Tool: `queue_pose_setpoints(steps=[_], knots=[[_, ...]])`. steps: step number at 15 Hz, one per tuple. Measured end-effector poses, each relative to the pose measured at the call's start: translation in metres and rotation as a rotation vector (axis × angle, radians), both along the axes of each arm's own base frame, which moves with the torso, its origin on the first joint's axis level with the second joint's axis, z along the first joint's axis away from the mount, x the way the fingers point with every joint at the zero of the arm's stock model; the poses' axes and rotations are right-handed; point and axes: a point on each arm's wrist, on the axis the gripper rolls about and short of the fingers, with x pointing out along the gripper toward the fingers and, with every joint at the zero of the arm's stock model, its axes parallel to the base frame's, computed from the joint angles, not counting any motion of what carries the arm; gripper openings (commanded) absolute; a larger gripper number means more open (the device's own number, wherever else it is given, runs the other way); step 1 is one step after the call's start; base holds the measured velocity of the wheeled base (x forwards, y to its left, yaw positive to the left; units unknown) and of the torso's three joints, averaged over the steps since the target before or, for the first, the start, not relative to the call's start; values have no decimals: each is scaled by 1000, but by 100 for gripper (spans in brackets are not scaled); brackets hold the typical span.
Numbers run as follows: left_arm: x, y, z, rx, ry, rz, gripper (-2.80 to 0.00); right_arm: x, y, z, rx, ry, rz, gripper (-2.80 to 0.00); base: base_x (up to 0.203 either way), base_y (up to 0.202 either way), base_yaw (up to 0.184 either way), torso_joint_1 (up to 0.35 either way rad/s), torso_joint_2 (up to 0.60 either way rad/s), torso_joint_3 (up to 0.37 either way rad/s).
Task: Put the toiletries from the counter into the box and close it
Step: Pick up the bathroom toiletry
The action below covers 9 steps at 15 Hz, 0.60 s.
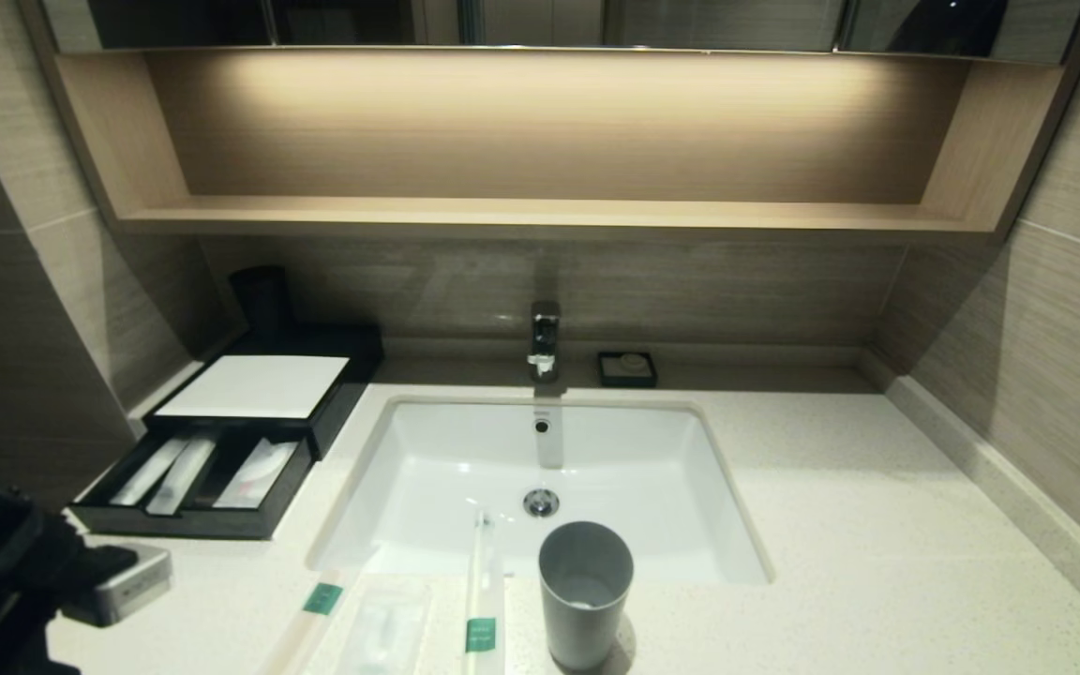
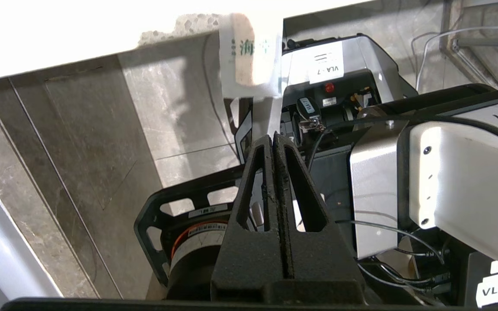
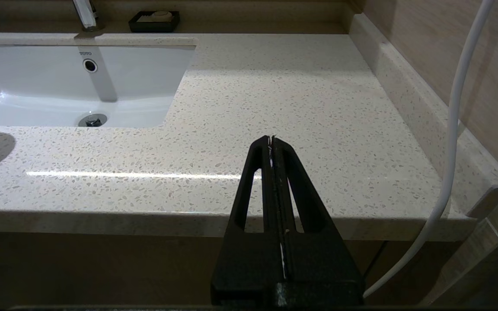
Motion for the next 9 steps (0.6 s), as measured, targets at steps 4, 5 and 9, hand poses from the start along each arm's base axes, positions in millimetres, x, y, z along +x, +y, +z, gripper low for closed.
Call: queue_pose_setpoints(steps=[4, 5, 9], knots=[[16, -5, -10, 9, 15, -11, -280, 0, 0, 0, 0, 0, 0, -280, 0, 0, 0, 0, 0, 0], [17, -6, -11, 12, 22, -14, 0, 0, 0, 0, 0, 0, 0, -280, 0, 0, 0, 0, 0, 0], [24, -10, -18, 24, 57, -28, 0, 0, 0, 0, 0, 0, 0, -280, 0, 0, 0, 0, 0, 0]])
